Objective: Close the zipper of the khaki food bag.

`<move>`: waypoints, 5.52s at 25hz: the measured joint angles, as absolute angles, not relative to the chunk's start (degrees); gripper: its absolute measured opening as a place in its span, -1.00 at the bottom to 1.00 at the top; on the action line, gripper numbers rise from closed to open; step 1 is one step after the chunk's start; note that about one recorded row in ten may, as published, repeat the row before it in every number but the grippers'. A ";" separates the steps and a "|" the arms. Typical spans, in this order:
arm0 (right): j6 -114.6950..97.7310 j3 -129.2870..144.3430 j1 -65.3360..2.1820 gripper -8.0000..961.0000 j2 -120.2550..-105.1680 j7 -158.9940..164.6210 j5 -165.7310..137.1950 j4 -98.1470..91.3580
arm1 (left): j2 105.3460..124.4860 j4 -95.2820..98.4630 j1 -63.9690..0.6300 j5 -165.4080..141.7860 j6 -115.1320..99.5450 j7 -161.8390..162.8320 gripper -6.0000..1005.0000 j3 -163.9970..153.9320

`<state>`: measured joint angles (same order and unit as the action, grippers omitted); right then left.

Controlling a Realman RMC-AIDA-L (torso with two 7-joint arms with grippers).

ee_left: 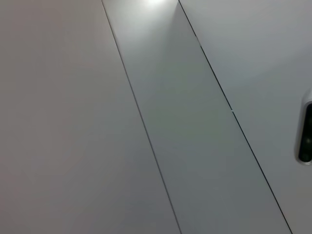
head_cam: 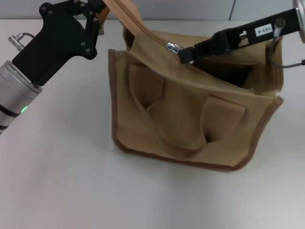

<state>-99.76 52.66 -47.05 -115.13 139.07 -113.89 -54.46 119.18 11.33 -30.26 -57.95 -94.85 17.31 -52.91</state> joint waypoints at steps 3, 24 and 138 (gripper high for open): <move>-101.03 51.62 -45.82 -0.96 -115.12 138.98 -113.89 -55.42 | 119.18 11.34 -30.21 -57.79 -94.46 17.31 -0.99 -52.91; -112.95 38.39 -37.48 -0.96 -112.95 129.94 -114.07 -55.19 | 119.18 10.93 -30.52 -54.44 -90.53 17.49 -0.99 -52.91; -109.76 33.65 -21.92 0.63 -119.08 50.23 -124.09 -28.92 | 117.89 25.53 -22.70 -106.98 -104.71 57.30 0.50 -53.05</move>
